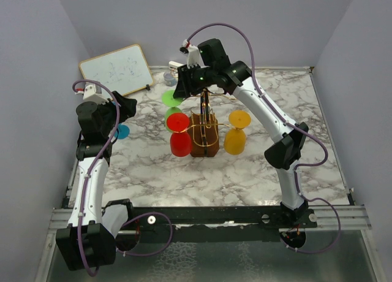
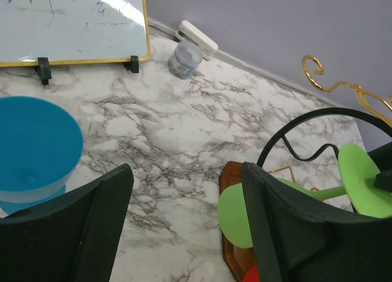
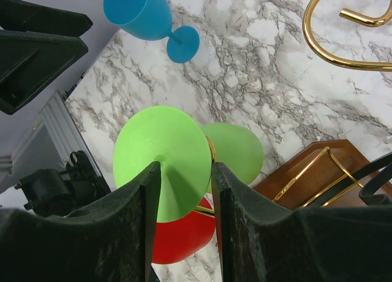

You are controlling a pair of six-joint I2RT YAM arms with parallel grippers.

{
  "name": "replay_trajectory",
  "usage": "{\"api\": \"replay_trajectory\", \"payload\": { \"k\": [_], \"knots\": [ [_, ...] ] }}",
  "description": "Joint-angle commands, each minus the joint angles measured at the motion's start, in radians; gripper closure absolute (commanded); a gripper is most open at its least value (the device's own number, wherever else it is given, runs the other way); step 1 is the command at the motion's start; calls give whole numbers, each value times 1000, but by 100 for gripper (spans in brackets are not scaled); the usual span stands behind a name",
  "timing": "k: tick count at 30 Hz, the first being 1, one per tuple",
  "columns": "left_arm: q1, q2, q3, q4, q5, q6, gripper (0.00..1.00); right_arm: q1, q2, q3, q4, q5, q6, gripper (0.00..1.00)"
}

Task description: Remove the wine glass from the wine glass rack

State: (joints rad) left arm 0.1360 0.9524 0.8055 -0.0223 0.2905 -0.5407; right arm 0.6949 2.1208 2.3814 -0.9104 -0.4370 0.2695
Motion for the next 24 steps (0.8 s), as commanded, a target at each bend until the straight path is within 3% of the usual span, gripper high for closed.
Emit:
{"api": "replay_trajectory", "payload": {
  "k": [1,24],
  "knots": [
    [-3,3,-9,40,26,-6,27,11,-21,2,61,-3,18,62],
    [-3,2,-9,38,25,-4,27,28,-71,-50,111,-94,33,69]
  ]
}}
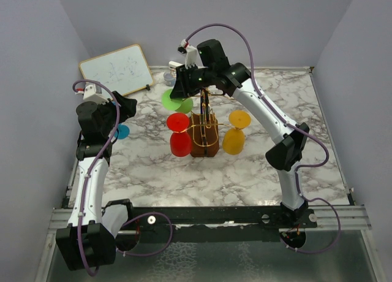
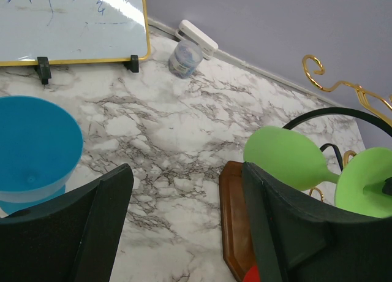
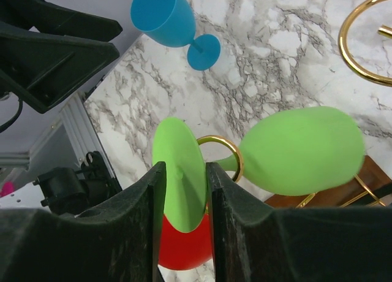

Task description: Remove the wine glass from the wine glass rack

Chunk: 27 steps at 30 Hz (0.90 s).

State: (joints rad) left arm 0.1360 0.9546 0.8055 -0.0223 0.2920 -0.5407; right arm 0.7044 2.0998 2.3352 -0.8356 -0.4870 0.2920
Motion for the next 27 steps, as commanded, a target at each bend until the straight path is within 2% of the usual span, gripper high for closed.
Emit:
{"api": "replay_trajectory", "payload": {
  "k": [1,17,27],
  "knots": [
    [-3,1,-9,39,24,-5,27,20,-50,-5,37,-44,10,71],
    [-3,-3,-8,36,19,-4,27,8,-57,-34,89,7,62,98],
    [-3,0,-9,34,19,-4,27,-51,-141,-160,191,-33,134,99]
  ]
}}
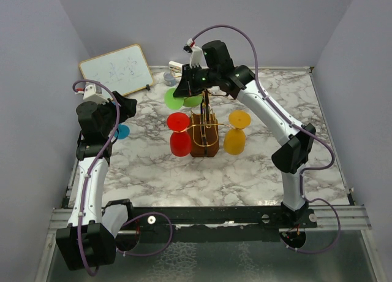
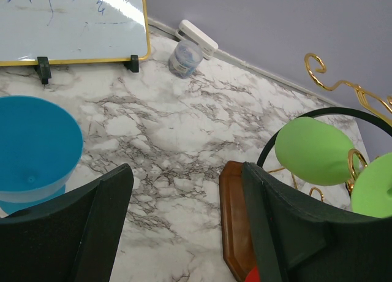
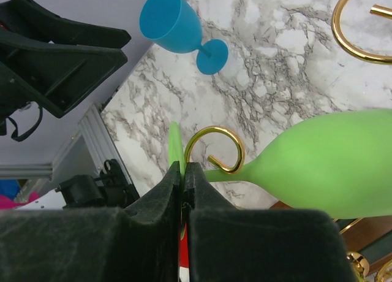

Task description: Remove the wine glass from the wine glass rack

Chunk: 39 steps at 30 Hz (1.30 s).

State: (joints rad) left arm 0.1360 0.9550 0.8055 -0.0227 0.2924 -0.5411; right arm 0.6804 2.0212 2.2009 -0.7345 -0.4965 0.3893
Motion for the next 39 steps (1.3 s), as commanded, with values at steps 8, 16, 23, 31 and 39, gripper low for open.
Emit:
{"api": "replay_trajectory", "payload": {
  "k": [8,16,23,31,39],
  "knots": [
    [-3,3,-9,36,20,-7,27,-78,-83,-90,160,-42,82,99],
    [-3,-1,-9,37,23,-11,27,-109,-40,-97,294,-150,169,99],
    [-3,-3,-9,40,26,-14,26,-108,34,-30,366,-298,240,99],
    [-3,-7,-11,40,21,-18,27,-101,64,-25,457,-416,288,99],
    [-3,-4,-9,36,15,-17,27,-77,99,16,605,-527,319,99]
  ]
}}
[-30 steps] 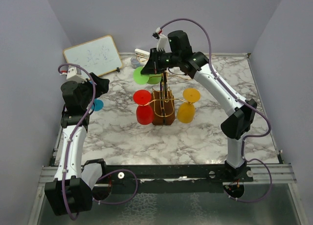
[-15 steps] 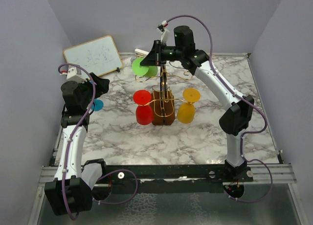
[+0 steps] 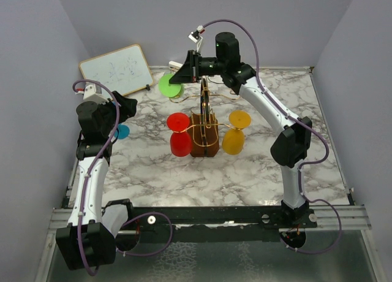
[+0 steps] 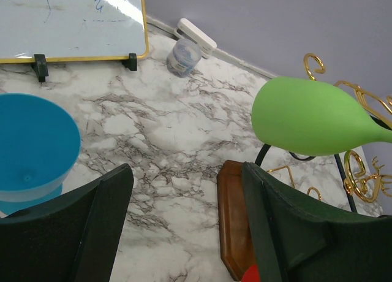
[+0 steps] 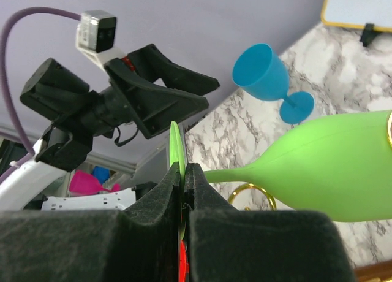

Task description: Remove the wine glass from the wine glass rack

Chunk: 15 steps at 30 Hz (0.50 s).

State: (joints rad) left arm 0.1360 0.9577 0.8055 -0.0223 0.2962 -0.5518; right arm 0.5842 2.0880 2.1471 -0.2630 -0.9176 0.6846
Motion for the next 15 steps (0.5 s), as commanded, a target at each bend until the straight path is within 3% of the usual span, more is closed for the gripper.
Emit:
{"api": "replay_trajectory", "payload": {
  "k": [1,8,15],
  "knots": [
    [-4,-7,-8,35,9,-7,27,23,40,83,142,-116,22,99],
    [-1,-2,-6,26,4,-4,27,56,29,116,157,-123,-85,99],
    [-2,1,-5,24,7,-7,27,135,-152,58,-58,86,-492,99]
  ]
}}
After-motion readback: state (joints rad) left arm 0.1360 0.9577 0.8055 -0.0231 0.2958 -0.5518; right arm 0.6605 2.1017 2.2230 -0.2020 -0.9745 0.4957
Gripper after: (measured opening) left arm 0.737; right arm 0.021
